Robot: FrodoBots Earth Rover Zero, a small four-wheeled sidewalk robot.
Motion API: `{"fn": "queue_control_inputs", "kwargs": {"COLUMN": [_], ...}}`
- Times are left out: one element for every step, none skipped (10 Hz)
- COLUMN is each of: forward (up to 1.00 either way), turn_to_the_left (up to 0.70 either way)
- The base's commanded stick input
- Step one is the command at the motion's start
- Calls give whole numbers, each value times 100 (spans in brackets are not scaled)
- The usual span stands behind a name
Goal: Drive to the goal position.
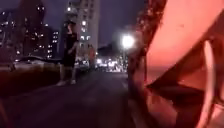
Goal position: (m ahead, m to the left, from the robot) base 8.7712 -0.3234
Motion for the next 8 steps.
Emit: {"fn": "queue_control_inputs", "kwargs": {"forward": [45, 45, 45, 45, 45, 45, 45, 45], "turn_to_the_left": [0, 26, 20, 0, 0, 0, 0, 0]}}
